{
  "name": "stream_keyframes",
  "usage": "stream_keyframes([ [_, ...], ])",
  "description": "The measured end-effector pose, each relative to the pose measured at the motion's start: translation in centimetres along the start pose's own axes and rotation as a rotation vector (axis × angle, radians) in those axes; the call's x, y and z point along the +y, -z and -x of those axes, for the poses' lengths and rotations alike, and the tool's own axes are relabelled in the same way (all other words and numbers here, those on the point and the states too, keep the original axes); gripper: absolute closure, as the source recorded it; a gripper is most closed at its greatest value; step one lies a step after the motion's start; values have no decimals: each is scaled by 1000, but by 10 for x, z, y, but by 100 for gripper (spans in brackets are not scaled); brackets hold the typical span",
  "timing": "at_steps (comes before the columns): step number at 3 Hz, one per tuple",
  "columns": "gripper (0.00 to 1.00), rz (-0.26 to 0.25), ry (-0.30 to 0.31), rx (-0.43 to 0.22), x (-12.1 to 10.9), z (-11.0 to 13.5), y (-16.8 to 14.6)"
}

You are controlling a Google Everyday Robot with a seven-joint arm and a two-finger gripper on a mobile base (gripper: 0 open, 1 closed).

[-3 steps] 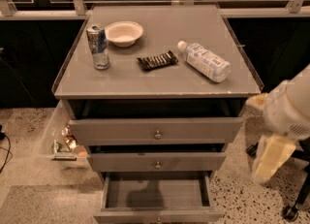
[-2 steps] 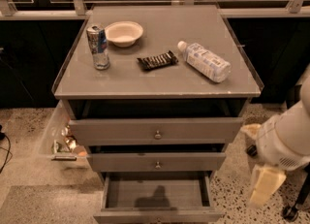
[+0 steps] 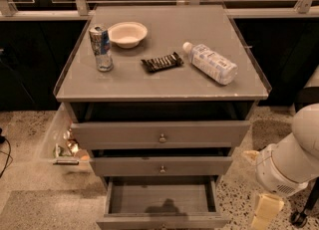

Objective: Close bottom drawer

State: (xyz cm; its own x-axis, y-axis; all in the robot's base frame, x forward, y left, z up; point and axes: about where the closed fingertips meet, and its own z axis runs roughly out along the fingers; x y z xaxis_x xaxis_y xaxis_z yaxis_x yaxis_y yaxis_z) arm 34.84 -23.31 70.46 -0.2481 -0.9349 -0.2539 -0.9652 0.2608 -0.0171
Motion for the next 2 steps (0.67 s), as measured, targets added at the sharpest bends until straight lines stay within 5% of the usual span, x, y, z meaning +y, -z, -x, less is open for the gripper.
stream_keyframes([
  [1, 0, 42, -22, -27, 1, -2, -38],
  [2, 15, 92, -50, -87, 7, -9, -101],
])
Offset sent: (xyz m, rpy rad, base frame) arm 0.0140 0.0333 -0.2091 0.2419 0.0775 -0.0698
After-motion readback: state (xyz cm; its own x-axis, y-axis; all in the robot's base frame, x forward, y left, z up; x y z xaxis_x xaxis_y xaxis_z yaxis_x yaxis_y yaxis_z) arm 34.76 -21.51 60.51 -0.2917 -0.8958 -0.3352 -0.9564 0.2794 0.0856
